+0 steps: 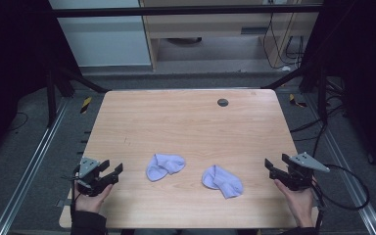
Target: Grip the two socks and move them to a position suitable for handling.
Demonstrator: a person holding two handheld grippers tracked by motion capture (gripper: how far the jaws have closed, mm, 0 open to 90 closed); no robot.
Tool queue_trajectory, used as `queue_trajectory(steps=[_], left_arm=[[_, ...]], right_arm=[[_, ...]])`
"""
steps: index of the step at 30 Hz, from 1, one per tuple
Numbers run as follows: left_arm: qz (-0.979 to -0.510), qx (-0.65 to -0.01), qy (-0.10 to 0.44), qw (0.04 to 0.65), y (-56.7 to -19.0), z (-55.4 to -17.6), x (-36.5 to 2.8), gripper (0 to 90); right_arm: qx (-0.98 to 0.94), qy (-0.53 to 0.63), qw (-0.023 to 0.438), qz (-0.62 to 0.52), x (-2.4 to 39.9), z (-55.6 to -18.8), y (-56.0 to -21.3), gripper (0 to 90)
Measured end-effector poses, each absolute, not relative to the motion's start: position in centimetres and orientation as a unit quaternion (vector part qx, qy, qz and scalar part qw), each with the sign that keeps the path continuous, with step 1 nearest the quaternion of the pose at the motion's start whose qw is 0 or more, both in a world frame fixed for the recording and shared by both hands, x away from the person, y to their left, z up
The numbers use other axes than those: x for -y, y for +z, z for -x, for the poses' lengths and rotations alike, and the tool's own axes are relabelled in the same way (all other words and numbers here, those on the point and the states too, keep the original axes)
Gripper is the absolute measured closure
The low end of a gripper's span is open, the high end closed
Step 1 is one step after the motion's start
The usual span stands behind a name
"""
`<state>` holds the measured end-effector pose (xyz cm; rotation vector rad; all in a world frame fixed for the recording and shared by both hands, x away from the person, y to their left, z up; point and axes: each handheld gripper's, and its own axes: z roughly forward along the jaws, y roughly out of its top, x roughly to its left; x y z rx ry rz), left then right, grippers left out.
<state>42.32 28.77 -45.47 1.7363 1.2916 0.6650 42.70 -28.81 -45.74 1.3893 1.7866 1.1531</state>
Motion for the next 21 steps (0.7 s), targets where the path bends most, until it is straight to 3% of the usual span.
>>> queue_trajectory(steps=[7, 21], left_arm=[[-0.714, -0.491, 0.256, 0.429, -45.2, -41.7, -26.1, 35.0], [-0.748, -0.456, 0.223, 0.427, -44.9, -42.3, -21.3, 37.8]], right_arm=[[-0.696, 0.432, 0.277, -0.502, 27.8, -42.1, -45.2, 37.1], [-0.741, 0.434, 0.237, -0.454, 23.9, -40.8, -44.1, 44.2]])
